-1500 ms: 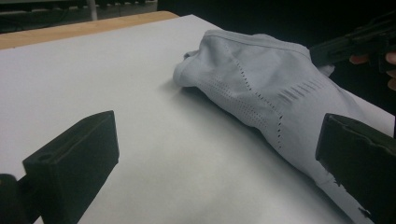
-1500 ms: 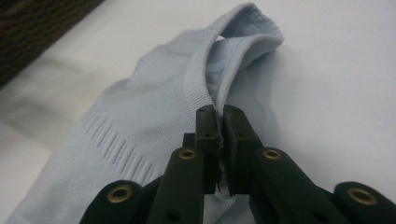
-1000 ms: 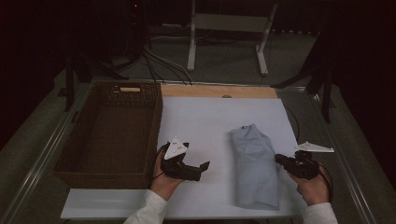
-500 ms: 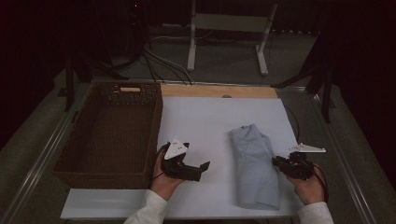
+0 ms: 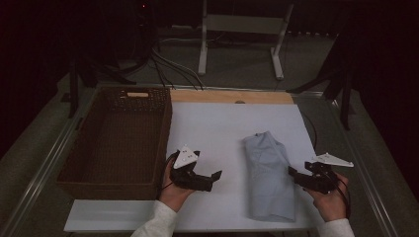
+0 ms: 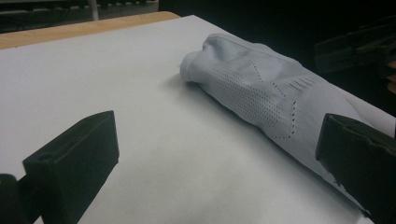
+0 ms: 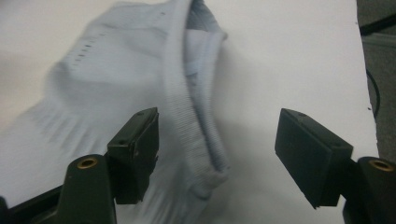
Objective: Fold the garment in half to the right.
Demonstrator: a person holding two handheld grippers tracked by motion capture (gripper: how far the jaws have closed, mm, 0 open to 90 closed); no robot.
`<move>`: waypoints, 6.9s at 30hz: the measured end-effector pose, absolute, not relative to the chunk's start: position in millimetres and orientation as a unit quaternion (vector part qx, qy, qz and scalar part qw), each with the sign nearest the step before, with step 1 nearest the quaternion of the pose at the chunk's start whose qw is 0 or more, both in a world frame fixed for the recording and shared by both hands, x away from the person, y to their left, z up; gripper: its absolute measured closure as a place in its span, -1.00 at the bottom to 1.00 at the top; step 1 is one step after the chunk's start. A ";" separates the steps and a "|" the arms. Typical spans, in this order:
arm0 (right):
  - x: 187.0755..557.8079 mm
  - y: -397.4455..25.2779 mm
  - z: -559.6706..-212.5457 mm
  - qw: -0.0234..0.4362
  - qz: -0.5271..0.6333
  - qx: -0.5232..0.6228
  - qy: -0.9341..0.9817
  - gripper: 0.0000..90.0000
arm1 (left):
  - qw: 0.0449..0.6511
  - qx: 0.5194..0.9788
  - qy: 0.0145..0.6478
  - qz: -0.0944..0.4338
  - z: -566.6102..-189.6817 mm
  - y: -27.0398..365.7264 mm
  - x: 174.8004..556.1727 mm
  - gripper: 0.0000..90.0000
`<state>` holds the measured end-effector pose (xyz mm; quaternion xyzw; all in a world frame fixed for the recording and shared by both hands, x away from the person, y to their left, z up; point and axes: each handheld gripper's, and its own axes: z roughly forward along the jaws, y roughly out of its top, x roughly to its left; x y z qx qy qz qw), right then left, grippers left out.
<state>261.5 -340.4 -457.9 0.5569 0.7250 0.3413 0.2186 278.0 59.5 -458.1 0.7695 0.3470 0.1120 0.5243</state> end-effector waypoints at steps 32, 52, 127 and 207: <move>223.1 -326.7 -482.4 0.168 0.309 0.531 0.771 0.37 | 0.555 0.756 0.325 0.120 -457.0 42.2 280.0 -0.93; 221.7 -327.5 -489.3 0.154 0.281 0.526 0.787 0.92 | 0.493 0.809 0.304 0.101 -478.0 -31.8 282.7 -0.83; 260.7 -287.6 -497.2 0.146 0.272 0.495 0.812 0.89 | 0.446 0.834 0.317 0.070 -501.4 -30.6 286.0 0.93; 236.4 -278.9 -502.3 0.047 0.306 0.539 0.783 0.65 | 0.490 0.796 0.343 0.095 -487.8 -9.1 291.2 -0.96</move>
